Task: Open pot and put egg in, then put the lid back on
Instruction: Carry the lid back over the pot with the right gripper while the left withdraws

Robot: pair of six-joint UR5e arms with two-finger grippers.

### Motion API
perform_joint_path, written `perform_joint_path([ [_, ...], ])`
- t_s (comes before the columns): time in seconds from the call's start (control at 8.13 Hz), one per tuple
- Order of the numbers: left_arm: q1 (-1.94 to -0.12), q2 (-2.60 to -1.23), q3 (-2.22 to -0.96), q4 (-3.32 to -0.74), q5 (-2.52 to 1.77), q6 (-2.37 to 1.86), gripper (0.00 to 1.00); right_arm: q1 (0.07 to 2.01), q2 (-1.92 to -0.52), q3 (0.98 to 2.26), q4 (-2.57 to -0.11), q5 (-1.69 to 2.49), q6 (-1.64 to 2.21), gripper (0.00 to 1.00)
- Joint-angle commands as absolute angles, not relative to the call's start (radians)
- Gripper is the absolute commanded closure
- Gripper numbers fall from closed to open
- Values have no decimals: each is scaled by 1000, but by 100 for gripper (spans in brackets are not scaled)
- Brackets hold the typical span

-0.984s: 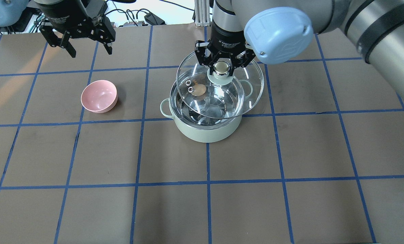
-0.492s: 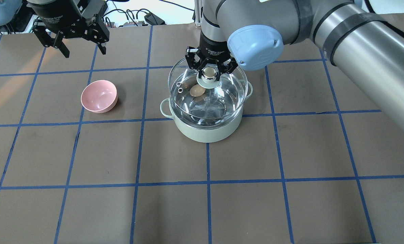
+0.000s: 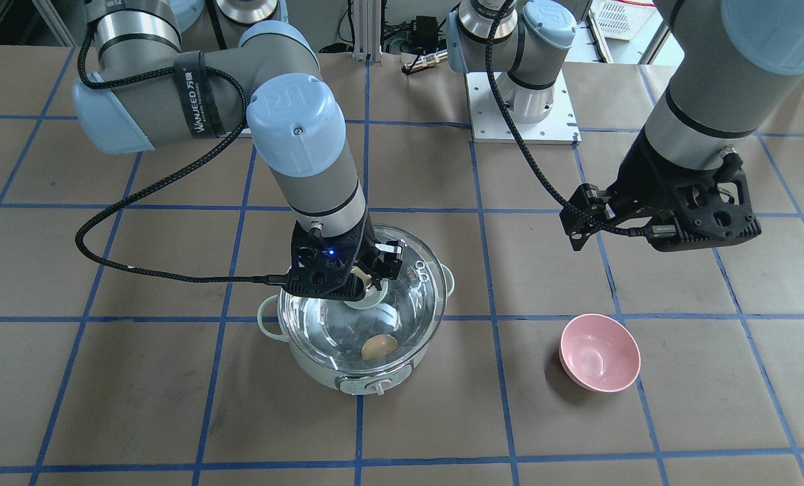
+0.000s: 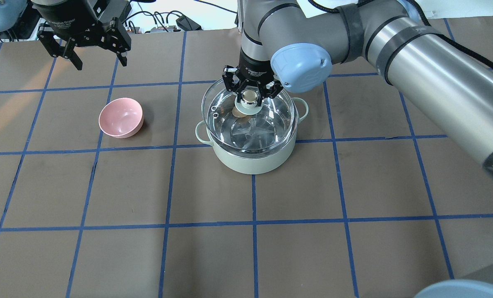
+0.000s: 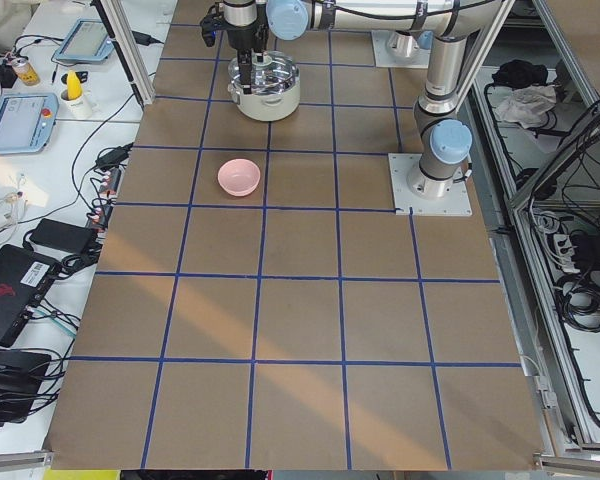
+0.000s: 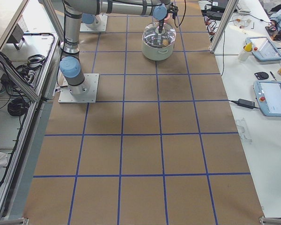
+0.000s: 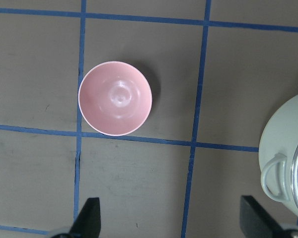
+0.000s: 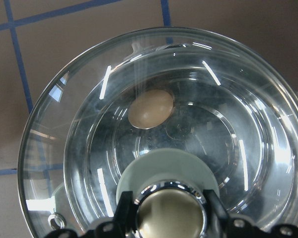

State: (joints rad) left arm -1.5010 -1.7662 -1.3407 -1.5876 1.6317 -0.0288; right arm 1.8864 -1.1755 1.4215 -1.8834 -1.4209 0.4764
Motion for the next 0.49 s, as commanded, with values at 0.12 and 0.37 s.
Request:
perform_joint_path([
  [0.12, -1500, -1758, -1341, -1588, 1635, -29, 0, 1887, -1175, 1430, -1839, -1433, 469, 85],
  [0.37, -1500, -1759, -1341, -1588, 1634, -29, 0, 1887, -1175, 1431, -1839, -1454, 445, 85],
])
